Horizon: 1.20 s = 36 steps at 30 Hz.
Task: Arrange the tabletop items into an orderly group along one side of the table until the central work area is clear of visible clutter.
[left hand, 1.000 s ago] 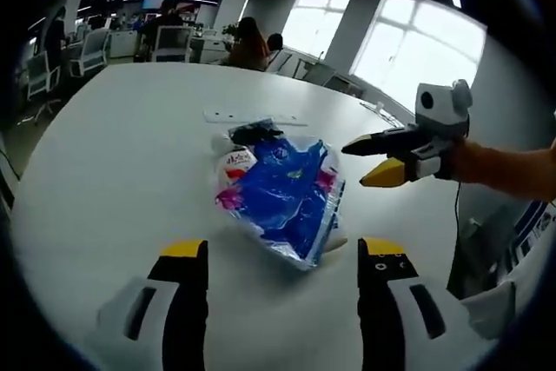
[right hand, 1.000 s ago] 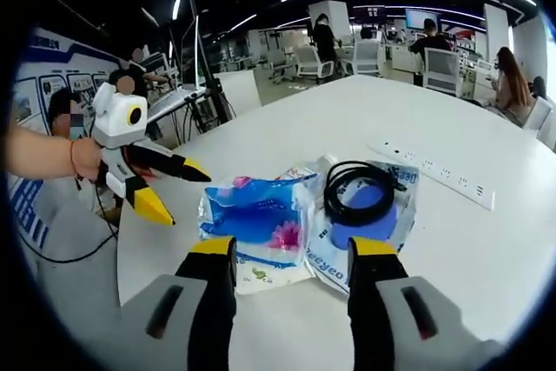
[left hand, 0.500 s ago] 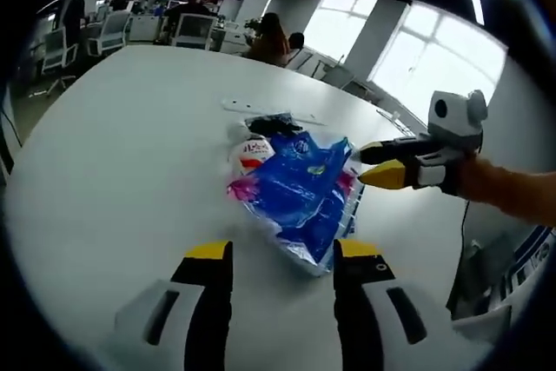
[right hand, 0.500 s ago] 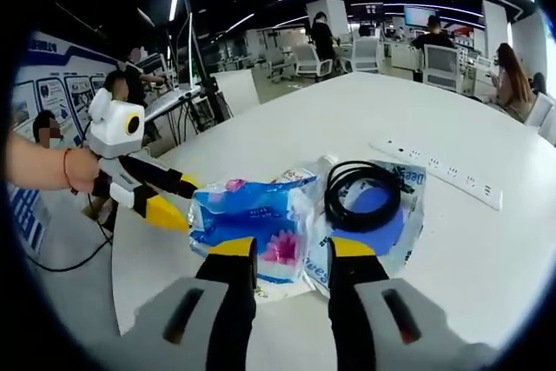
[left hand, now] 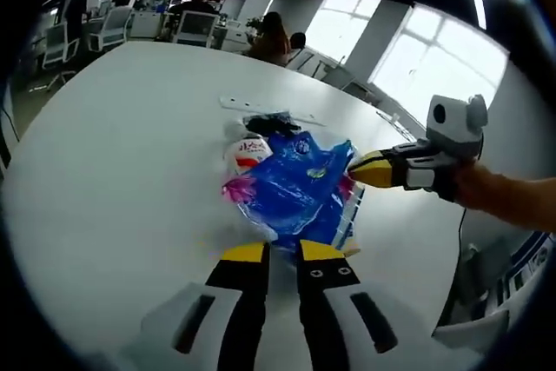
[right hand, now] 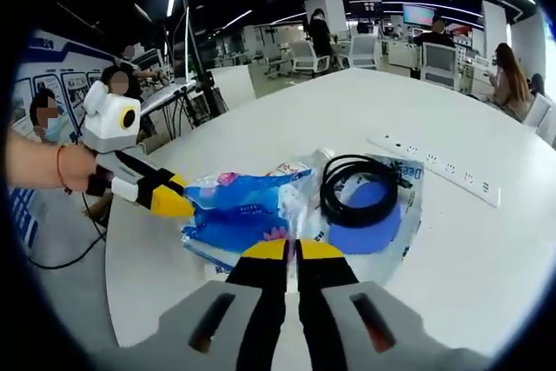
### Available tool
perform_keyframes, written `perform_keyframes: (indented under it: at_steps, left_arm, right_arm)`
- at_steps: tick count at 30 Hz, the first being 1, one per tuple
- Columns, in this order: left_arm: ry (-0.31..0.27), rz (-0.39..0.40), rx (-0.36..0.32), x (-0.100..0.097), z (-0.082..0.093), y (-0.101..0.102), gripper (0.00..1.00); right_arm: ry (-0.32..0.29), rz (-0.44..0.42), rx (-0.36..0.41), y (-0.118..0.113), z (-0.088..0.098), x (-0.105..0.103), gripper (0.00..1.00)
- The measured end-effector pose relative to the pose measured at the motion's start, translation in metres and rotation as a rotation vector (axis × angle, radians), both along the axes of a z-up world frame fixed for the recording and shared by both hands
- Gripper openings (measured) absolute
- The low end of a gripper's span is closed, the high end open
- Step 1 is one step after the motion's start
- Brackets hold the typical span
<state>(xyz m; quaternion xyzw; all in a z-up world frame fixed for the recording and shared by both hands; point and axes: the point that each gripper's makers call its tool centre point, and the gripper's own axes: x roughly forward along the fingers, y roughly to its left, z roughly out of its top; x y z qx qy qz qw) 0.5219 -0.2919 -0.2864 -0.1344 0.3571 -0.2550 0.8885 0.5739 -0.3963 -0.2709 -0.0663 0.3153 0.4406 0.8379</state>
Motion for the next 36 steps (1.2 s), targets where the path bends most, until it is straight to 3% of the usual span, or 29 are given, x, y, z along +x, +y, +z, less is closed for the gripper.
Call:
perform_keyframes:
  at_steps: [7,16,24,36]
  left_arm:
    - [-0.014,-0.005,0.013,-0.001,0.005,0.0,0.0]
    - [-0.053,-0.018,0.011,0.0,0.027,-0.005,0.0]
    - [-0.096,-0.084,0.011,0.006,0.051,-0.033,0.0]
    - [-0.119,-0.191,-0.007,0.015,0.074,-0.084,0.0]
  right_arm:
    - [0.01,-0.019,0.039,-0.001,0.006,-0.003,0.0]
    - [-0.005,-0.038,0.074,-0.011,0.026,-0.011,0.0]
    - [-0.02,-0.096,0.104,-0.042,0.043,-0.012,0.0]
    - [-0.052,-0.203,0.112,-0.093,0.062,-0.021,0.0]
